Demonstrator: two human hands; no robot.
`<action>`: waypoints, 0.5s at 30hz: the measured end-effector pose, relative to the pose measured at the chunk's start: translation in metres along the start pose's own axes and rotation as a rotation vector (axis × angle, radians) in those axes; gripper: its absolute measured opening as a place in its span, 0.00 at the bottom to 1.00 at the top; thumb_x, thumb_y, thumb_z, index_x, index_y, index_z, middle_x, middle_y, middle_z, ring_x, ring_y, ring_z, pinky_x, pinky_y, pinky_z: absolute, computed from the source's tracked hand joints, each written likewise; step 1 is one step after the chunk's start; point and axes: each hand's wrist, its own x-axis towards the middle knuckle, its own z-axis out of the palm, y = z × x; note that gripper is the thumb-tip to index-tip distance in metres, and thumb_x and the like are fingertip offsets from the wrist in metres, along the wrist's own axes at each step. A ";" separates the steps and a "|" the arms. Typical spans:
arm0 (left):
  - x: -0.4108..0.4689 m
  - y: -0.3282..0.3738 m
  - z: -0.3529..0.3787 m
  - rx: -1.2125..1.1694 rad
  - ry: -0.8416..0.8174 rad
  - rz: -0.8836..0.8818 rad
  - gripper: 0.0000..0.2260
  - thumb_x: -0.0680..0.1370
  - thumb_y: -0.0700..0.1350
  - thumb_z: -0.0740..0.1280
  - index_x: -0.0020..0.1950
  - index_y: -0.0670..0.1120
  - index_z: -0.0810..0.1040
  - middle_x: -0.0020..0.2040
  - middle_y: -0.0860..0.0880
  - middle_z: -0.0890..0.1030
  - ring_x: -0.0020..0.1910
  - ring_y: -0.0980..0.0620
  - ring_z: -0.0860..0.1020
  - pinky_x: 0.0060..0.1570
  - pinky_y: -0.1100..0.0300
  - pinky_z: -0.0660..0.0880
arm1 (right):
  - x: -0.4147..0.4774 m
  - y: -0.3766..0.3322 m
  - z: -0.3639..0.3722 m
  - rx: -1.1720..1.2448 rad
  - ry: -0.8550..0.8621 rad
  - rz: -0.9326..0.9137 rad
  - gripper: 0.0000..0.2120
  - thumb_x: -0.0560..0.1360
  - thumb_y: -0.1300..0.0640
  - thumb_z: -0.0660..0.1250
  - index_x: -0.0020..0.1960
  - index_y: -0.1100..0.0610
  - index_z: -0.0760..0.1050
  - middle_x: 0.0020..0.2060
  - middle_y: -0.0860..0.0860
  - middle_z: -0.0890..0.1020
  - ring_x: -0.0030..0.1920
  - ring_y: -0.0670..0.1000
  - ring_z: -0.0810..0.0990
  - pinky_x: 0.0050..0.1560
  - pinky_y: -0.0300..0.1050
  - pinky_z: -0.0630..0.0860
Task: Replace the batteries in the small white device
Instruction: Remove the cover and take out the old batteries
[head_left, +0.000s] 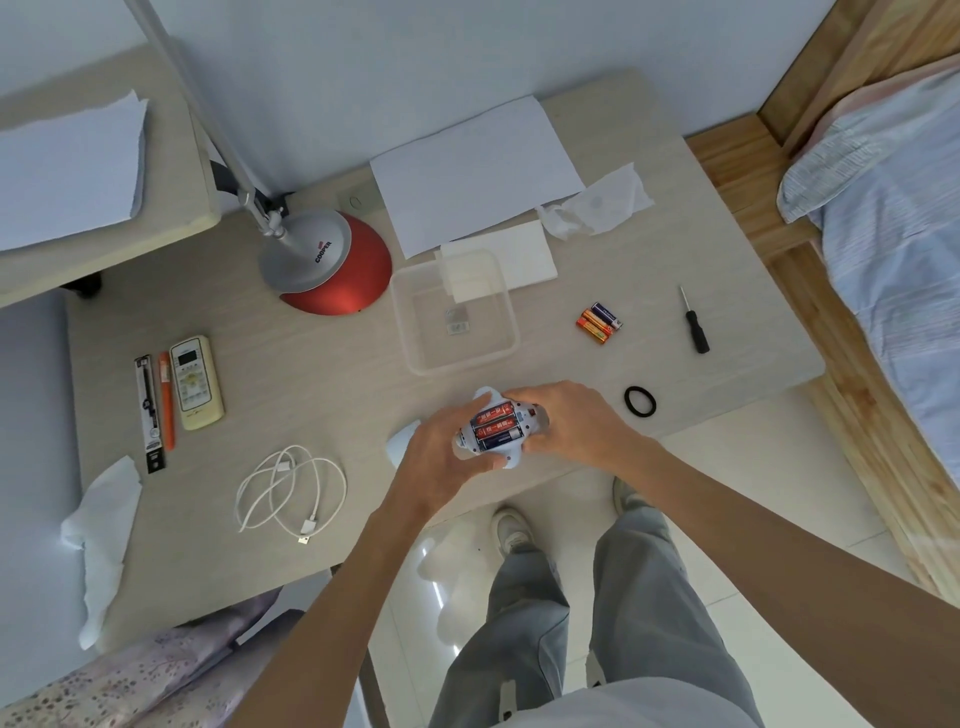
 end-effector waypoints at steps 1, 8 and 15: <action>0.000 0.000 0.003 -0.031 0.016 -0.018 0.37 0.71 0.55 0.83 0.78 0.59 0.74 0.64 0.56 0.81 0.61 0.57 0.80 0.61 0.60 0.81 | 0.000 0.000 0.000 0.002 -0.001 0.004 0.28 0.73 0.47 0.79 0.71 0.42 0.78 0.52 0.46 0.86 0.48 0.48 0.83 0.49 0.48 0.82; 0.003 0.003 0.016 -0.197 0.074 -0.068 0.36 0.68 0.48 0.86 0.75 0.57 0.79 0.61 0.52 0.83 0.58 0.54 0.81 0.56 0.68 0.78 | -0.006 0.009 -0.012 0.054 -0.046 -0.009 0.27 0.73 0.42 0.71 0.71 0.43 0.77 0.59 0.44 0.81 0.52 0.47 0.81 0.51 0.48 0.81; 0.008 0.003 0.020 -0.288 0.056 -0.108 0.36 0.69 0.55 0.85 0.75 0.57 0.77 0.65 0.51 0.83 0.62 0.49 0.84 0.60 0.50 0.85 | 0.006 0.001 -0.014 -0.263 0.091 -0.136 0.18 0.79 0.43 0.70 0.63 0.51 0.85 0.57 0.48 0.84 0.56 0.50 0.80 0.50 0.52 0.82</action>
